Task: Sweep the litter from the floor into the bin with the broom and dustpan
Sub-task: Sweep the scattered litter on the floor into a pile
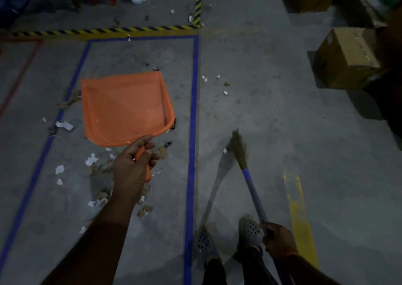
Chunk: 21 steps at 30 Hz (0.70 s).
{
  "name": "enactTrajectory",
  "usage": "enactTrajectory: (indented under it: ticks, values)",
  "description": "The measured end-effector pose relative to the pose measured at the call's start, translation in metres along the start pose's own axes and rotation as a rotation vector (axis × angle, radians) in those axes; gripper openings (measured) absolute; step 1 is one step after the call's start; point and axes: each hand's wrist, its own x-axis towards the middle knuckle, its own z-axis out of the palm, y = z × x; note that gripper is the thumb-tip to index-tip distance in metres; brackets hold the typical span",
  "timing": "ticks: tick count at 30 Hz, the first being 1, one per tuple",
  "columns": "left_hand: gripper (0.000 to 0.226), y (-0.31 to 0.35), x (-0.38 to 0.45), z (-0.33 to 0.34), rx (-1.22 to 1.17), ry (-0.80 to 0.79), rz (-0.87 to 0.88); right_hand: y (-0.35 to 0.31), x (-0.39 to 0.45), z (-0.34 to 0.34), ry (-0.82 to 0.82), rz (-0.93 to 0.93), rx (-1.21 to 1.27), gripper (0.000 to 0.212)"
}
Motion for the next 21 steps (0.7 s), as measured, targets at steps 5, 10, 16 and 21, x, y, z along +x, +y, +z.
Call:
enactTrajectory:
  ticks: [5, 10, 16, 21]
  values:
    - [0.034, -0.003, -0.005, -0.004, 0.002, 0.005, 0.002, -0.028, -0.017, 0.038, -0.145, -0.044, -0.039, 0.032]
    - [0.035, -0.005, -0.007, -0.015, 0.022, 0.016, 0.005, -0.079, -0.015, 0.068, -0.226, -0.100, 0.020, 0.037]
    - [0.035, -0.008, -0.006, -0.031, -0.017, 0.046, -0.006, -0.133, 0.005, 0.074, -0.247, -0.259, 0.019, 0.036]
    - [0.037, -0.011, -0.008, -0.037, -0.045, 0.055, -0.003, -0.148, 0.013, 0.072, -0.273, -0.278, 0.048, 0.040]
